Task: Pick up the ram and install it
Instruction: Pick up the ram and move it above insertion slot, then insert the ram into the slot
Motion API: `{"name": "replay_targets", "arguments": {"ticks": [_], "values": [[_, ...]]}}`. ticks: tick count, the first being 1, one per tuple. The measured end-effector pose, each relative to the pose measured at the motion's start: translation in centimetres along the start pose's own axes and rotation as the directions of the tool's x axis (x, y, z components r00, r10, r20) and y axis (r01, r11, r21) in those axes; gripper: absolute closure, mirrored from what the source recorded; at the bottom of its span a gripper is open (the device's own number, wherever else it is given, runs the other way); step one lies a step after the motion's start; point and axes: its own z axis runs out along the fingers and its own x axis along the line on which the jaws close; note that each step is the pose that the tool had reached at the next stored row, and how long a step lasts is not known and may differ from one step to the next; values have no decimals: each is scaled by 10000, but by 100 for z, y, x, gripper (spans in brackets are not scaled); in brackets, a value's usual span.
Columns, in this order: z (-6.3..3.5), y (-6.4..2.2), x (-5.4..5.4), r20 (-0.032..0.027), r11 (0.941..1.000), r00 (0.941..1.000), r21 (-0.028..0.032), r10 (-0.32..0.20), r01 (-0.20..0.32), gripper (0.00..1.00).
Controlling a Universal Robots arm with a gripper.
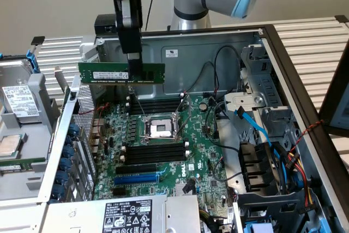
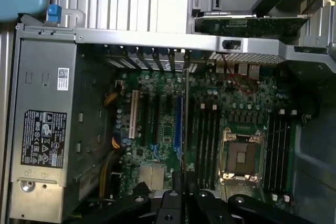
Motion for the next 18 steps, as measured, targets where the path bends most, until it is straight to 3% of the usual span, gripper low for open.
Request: {"name": "replay_targets", "arguments": {"ticks": [3, 7, 8, 18], "values": [[-1, -99, 3, 156, 10000, 9999, 5, -54, 54, 87], [-1, -247, 6, 449, 9999, 9989, 13, -122, 122, 87], [-1, -269, 7, 480, 9999, 9988, 13, -136, 136, 87], [14, -272, 7, 480, 9999, 9987, 13, -138, 138, 87]]}}
